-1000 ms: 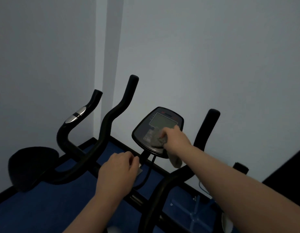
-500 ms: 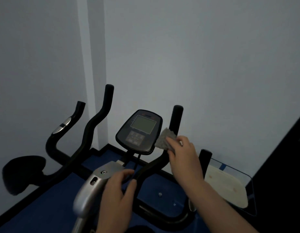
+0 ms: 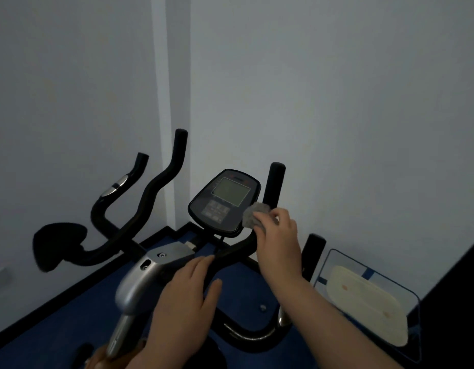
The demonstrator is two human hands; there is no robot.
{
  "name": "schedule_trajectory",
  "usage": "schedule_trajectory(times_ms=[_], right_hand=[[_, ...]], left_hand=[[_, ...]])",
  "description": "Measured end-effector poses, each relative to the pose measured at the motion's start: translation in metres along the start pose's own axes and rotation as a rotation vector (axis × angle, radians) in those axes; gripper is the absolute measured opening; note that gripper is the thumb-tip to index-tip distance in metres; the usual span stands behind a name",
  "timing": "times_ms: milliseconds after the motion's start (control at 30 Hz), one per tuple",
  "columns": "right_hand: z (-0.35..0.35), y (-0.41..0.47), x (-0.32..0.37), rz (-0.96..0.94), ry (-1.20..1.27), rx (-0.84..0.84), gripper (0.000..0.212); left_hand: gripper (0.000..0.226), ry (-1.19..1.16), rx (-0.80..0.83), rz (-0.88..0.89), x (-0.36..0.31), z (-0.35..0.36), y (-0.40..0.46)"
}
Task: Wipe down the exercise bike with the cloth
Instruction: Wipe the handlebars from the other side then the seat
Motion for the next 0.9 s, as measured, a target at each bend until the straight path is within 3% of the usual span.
schedule_trajectory(times_ms=[167,233,433,567,733,900], right_hand=[[0.001,-0.020,0.003,-0.157,0.069,0.120,0.019],[-0.011,0.005,0.002,-0.190,0.091,0.063,0.021],[0.004,0.010,-0.006,-0.121,-0.078,0.027,0.033],[0.003,-0.005,-0.009,-0.080,0.123,0.003,0.024],[-0.028,0.049,0.006,-0.200,0.123,-0.237,0.030],[-0.002,0.019,-0.011,-0.145,0.003,-0.081,0.037]], left_hand=[[0.050,-0.135,0.053,-0.013,0.005,0.000,0.006],[0.052,-0.104,0.059,-0.003,0.008,0.002,0.004],[0.061,0.032,0.067,0.016,0.007,0.008,-0.002],[0.061,0.067,0.053,0.020,0.008,0.008,-0.002],[0.061,0.097,0.022,0.028,0.008,0.009,-0.003],[0.061,0.095,0.033,0.030,0.008,0.009,-0.004]])
Point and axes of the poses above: each hand's wrist, its own y-axis towards the middle knuckle, its own z-axis out of the palm, x = y × z, the point moved 1 cm from there along y, towards the middle knuckle, and after that the axes turned 6 degrees about y, right-handed, at the moved point
